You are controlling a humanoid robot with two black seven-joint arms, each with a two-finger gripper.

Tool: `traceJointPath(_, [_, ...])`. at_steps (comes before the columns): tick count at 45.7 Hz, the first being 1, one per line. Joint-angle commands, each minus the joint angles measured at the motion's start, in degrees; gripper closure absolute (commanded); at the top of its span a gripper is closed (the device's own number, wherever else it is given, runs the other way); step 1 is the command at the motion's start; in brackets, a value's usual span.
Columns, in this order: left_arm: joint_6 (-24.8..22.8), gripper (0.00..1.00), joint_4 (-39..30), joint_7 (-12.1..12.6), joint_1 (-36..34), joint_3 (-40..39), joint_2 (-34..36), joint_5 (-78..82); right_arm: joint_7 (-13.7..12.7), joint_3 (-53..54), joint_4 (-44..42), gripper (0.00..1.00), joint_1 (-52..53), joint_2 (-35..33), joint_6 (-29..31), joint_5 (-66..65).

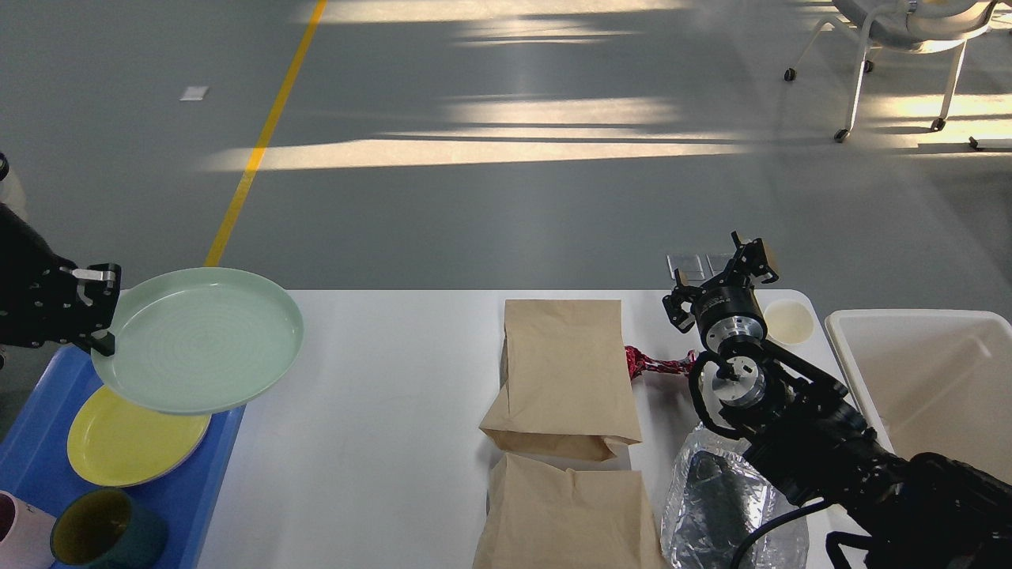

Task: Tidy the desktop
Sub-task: 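Lower the pale green plate onto the yellow plate in the tray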

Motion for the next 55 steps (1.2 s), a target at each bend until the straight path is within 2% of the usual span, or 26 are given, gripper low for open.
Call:
traceJointPath(1, [10.75, 1.0, 0.07, 0.07, 6.84, 0.1, 3.78, -0.31, 0.0, 0.0, 0.0, 0.0, 0.08, 0.0, 0.0, 0.06])
traceJointPath(12, [28.42, 1.0, 3.31, 0.07, 18.09, -2.97, 7.04, -0.4, 0.0, 0.0, 0.0, 0.0, -0.01, 0.0, 0.0, -0.03])
traceJointPath(18, [35.11, 1.0, 5.69, 0.25, 25.74, -7.63, 8.36, -0.4, 0.0, 0.0, 0.0, 0.0, -0.01, 0.0, 0.0, 0.06])
traceJointPath(36, [39.16, 1.0, 13.42, 0.77, 44.29, -20.2, 8.27, -0.31, 0.0, 0.0, 0.0, 0.0, -0.01, 0.0, 0.0, -0.02])
traceJointPath(41, [39.25, 1.0, 14.3, 0.86, 46.75, -22.58, 8.1, -0.4, 0.0, 0.0, 0.0, 0.0, -0.01, 0.0, 0.0, -0.02])
traceJointPath(55, [40.04, 0.98, 18.08, 0.86, 49.48, -22.75, 8.01, -0.4, 0.0, 0.0, 0.0, 0.0, -0.01, 0.0, 0.0, 0.06])
